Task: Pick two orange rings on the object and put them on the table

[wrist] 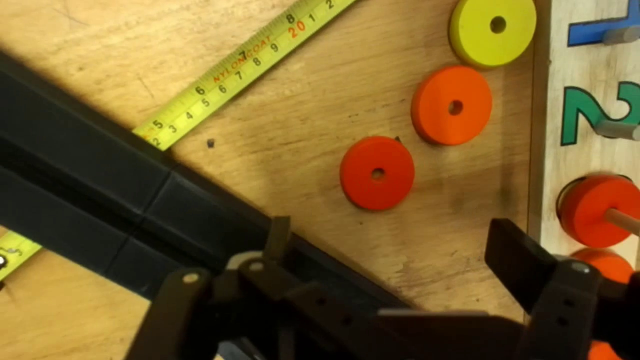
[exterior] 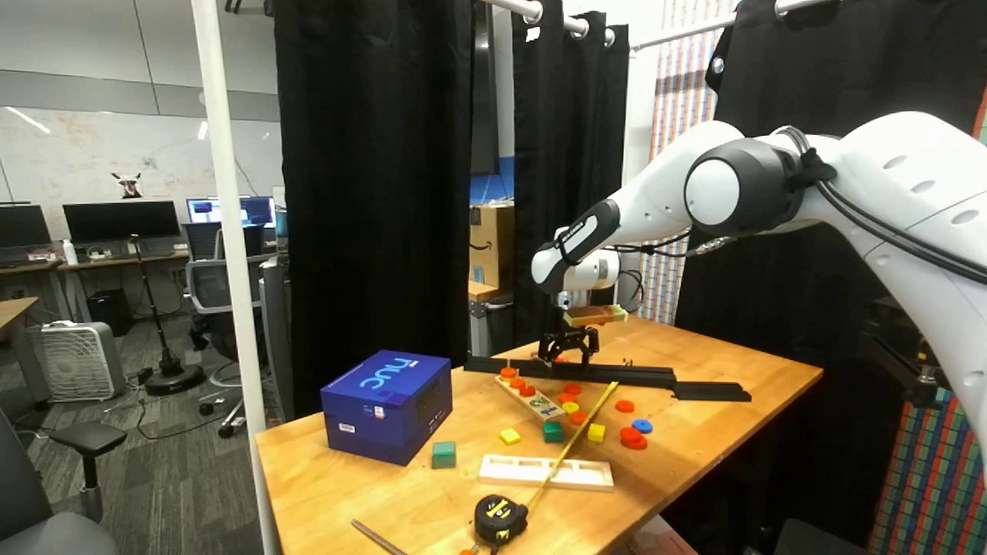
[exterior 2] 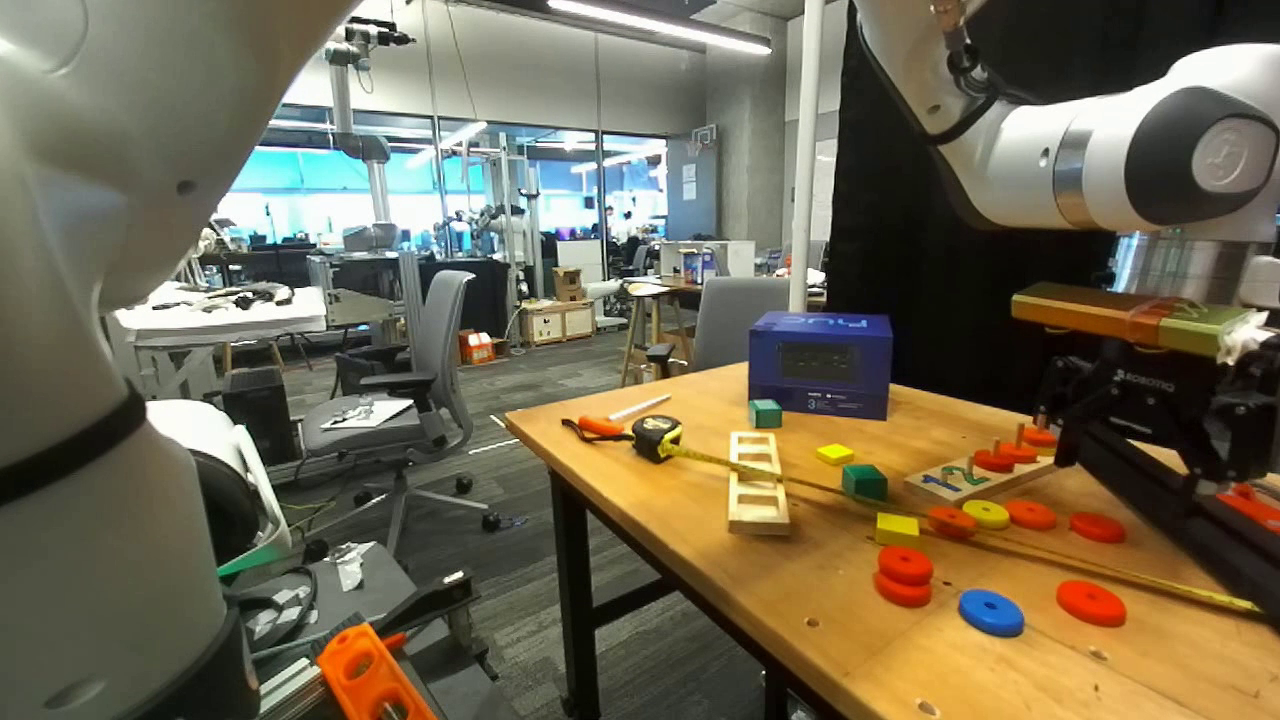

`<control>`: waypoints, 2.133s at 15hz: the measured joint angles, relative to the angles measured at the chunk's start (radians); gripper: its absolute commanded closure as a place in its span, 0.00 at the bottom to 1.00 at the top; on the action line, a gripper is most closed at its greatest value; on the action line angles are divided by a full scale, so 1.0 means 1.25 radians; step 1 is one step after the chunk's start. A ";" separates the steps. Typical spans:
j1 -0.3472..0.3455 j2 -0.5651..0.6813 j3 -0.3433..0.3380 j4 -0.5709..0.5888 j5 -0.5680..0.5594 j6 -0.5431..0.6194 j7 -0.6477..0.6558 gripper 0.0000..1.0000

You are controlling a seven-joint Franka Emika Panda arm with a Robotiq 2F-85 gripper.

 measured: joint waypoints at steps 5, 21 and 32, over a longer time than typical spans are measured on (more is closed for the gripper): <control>0.008 -0.052 0.000 -0.020 0.000 0.000 0.000 0.00; 0.094 -0.088 0.004 -0.017 0.000 -0.001 0.001 0.00; 0.112 -0.057 0.013 0.005 0.000 -0.004 -0.029 0.00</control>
